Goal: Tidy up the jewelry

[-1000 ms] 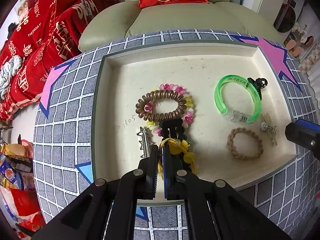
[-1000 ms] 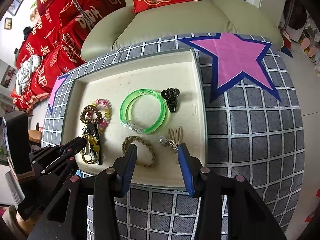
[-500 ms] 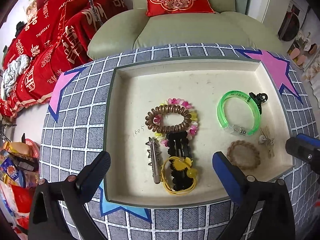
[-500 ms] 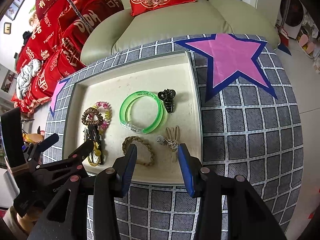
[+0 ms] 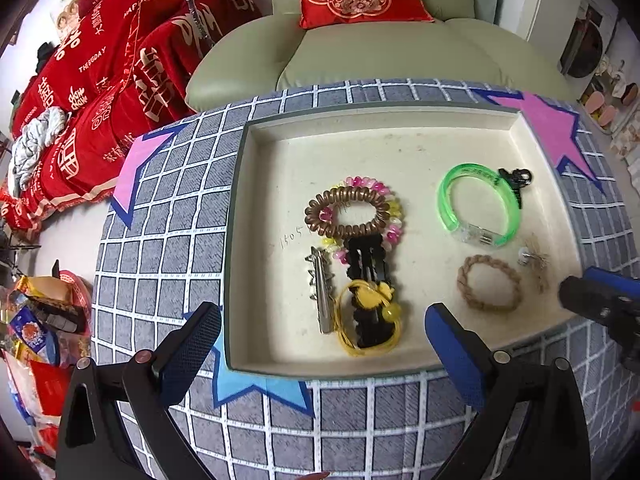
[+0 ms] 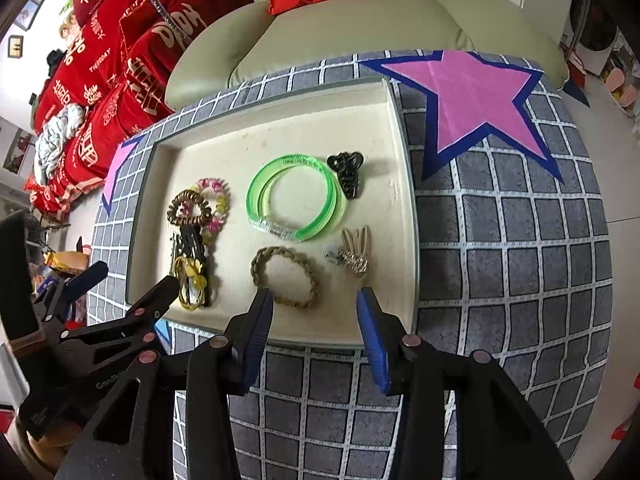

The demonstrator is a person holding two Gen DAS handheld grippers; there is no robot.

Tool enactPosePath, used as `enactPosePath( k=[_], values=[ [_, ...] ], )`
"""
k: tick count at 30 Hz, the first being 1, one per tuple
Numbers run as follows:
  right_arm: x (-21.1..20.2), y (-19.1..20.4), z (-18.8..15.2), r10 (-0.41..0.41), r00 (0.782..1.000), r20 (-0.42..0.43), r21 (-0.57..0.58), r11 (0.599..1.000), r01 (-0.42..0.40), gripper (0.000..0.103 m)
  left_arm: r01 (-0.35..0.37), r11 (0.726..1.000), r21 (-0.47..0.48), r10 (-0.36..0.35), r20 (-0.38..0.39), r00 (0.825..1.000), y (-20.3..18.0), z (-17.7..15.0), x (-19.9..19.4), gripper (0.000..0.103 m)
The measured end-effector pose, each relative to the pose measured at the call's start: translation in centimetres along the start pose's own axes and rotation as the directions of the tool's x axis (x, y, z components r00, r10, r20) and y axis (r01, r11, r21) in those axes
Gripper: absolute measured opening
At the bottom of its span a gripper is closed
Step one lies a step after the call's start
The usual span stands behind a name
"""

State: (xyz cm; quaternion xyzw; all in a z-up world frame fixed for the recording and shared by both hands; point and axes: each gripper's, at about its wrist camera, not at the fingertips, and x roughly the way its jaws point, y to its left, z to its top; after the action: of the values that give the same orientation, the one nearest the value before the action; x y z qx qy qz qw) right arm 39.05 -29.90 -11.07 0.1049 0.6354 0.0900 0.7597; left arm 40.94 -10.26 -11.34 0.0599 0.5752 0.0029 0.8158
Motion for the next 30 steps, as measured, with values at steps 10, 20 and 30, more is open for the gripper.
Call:
enactPosePath(
  k=[10, 20, 30],
  values=[
    [-0.8, 0.7, -1.9, -0.009, 1.0, -0.011, -0.014, 1.0, 0.009, 0.068, 0.025, 0.999, -0.026, -0.026, -0.016, 1.0, 1.1, -2.7, -2.1, 0.103],
    [-2.7, 2.1, -4.9, -0.023, 1.0, 0.013, -0.059, 0.998, 0.023, 0.081, 0.071, 0.997, -0.033, -0.073, -0.079, 0.994, 1.9, -6.7, -3.3, 0.103],
    [-5.3, 3.2, -7.6, -0.062, 0.986, 0.154, -0.064, 0.995, 0.073, 0.103, 0.014, 1.0, -0.024, -0.014, 0.002, 1.0, 3.2, -9.5, -6.3, 0.103]
  ],
)
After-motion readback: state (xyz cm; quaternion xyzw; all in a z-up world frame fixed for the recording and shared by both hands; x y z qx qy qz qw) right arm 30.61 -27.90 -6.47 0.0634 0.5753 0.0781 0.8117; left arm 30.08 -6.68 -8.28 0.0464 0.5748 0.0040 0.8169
